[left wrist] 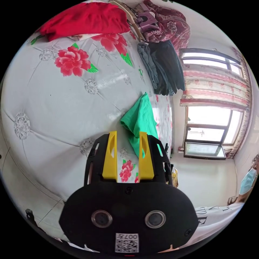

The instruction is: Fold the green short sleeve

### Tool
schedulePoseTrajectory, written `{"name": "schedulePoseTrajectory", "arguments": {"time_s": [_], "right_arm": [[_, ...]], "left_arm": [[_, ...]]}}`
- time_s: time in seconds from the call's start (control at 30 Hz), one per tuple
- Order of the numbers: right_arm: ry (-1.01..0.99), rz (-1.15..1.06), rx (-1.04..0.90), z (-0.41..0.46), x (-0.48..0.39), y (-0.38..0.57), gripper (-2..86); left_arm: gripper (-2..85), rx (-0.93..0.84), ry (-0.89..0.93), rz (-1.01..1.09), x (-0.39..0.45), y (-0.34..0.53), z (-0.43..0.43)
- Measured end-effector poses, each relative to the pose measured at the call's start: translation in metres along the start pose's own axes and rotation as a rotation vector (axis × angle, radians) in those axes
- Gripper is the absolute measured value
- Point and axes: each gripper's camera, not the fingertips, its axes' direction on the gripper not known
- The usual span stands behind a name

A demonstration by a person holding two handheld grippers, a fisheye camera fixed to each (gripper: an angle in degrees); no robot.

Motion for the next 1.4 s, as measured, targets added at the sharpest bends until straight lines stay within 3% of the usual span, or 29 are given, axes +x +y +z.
{"name": "schedulePoseTrajectory", "arguments": {"time_s": [0.13, 0.2, 0.3, 0.4, 0.5, 0.57, 0.73, 0.9, 1.03, 1.07, 1.2, 1.27, 1.4], "right_arm": [[0.044, -0.512, -0.091, 0.031, -0.16, 0.002, 7.5], [0.016, -0.872, -0.188, 0.068, -0.262, 0.043, 6.8], [-0.093, -1.148, -0.342, 0.128, -0.343, 0.114, 6.6], [-0.213, -1.192, -0.549, 0.212, -0.365, 0.176, 7.5], [-0.067, -1.103, -0.791, 0.294, -0.345, 0.216, 8.7], [-0.087, -1.008, -0.832, 0.301, -0.326, 0.215, 9.6], [-0.074, -1.042, -0.674, 0.236, -0.304, 0.176, 12.0], [0.224, -1.246, -0.585, 0.194, -0.287, 0.195, 13.8], [0.314, -1.206, -0.605, 0.219, -0.277, 0.219, 12.4], [0.418, -1.207, -0.575, 0.231, -0.275, 0.223, 10.9], [0.635, -1.442, -0.417, 0.216, -0.282, 0.232, 4.4], [0.734, -1.543, -0.472, 0.221, -0.273, 0.239, 3.6], [0.54, -1.364, -0.58, 0.199, -0.256, 0.19, 5.1]], "left_arm": [[11.6, 0.03, 0.042, -0.007, -0.013, 0.006, -0.021], [11.6, 0.04, 0.063, -0.009, -0.02, 0.01, -0.029], [11.9, 0.051, 0.091, -0.009, -0.032, 0.017, -0.041], [13.1, 0.057, 0.114, -0.003, -0.043, 0.023, -0.048], [14.6, 0.058, 0.174, -0.019, -0.056, 0.026, -0.051], [15.8, 0.057, 0.218, -0.019, -0.062, 0.025, -0.052], [17.0, 0.012, 0.251, 0.034, -0.064, 0.016, -0.049], [15.8, -0.063, 0.217, 0.078, -0.056, 0.001, -0.033], [11.3, -0.114, 0.147, 0.067, -0.05, -0.008, -0.024], [9.4, -0.131, 0.118, 0.065, -0.048, -0.009, -0.023], [5.2, -0.197, 0.028, 0.151, -0.037, -0.015, -0.018], [5.1, -0.231, 0.006, 0.21, -0.029, -0.015, -0.01], [7.1, -0.207, 0.091, 0.129, -0.046, -0.007, -0.014]]}}
